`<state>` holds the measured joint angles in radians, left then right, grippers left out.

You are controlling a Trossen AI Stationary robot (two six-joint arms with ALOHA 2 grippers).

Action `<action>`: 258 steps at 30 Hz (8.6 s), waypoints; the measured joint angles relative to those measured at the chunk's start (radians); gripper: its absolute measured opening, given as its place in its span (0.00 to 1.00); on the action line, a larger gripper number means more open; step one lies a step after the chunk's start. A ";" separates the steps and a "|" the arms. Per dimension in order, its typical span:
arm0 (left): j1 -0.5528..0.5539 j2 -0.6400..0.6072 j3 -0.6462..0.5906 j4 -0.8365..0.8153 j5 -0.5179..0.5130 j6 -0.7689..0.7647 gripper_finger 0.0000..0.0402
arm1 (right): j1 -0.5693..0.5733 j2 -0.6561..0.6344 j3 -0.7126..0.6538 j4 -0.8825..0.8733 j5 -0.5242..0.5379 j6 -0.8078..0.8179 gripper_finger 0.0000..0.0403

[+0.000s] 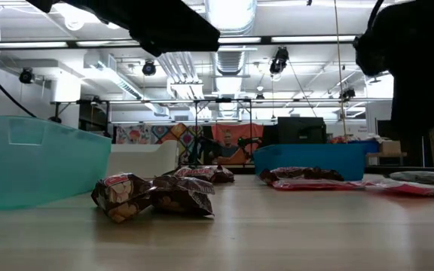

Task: Sort candy
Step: Put the red candy into the blue bin, then put the brown chocolate bar into the green bin

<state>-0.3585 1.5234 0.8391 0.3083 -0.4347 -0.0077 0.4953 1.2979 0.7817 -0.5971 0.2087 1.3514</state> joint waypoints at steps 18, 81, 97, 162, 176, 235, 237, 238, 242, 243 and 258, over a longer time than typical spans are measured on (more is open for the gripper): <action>0.037 -0.004 0.000 -0.125 0.007 0.052 0.37 | -0.057 0.214 0.026 -0.052 -0.034 0.159 0.56; 0.165 0.306 0.032 0.682 0.262 -0.142 0.37 | 0.185 0.062 0.012 0.560 0.972 -0.909 0.03; 0.167 0.306 0.032 0.712 0.240 -0.139 0.37 | 0.139 0.062 0.012 0.743 0.963 -1.072 0.03; 0.189 0.226 0.084 0.364 0.421 0.006 0.00 | -0.018 -0.107 0.014 0.565 0.396 -1.049 0.04; 0.222 0.072 0.084 0.131 0.274 -0.005 0.29 | -0.117 -0.118 0.244 0.182 0.440 -1.011 0.02; 0.211 -0.090 0.082 -0.278 0.078 -0.220 0.35 | -0.969 0.178 0.196 0.284 0.144 -1.176 0.35; 0.211 -0.081 0.082 -0.276 0.078 -0.222 0.35 | -0.963 0.157 0.204 0.283 0.098 -1.175 0.36; 0.211 -0.078 0.082 -0.275 0.078 -0.223 0.35 | -0.957 0.146 0.206 0.281 0.084 -1.175 0.36; 0.211 -0.077 0.082 -0.275 0.078 -0.235 0.35 | -0.926 0.095 0.211 0.274 0.067 -1.160 0.36; 0.211 -0.077 0.082 -0.276 0.078 -0.237 0.35 | -0.917 0.079 0.211 0.267 0.066 -1.160 0.36; 0.211 -0.004 0.082 -0.388 0.287 -0.158 0.35 | -0.656 -0.134 0.210 0.021 -0.165 -1.111 0.36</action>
<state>-0.1478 1.5196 0.9215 -0.0801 -0.1474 -0.1655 -0.1607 1.1636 0.9920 -0.5766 0.0441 0.2408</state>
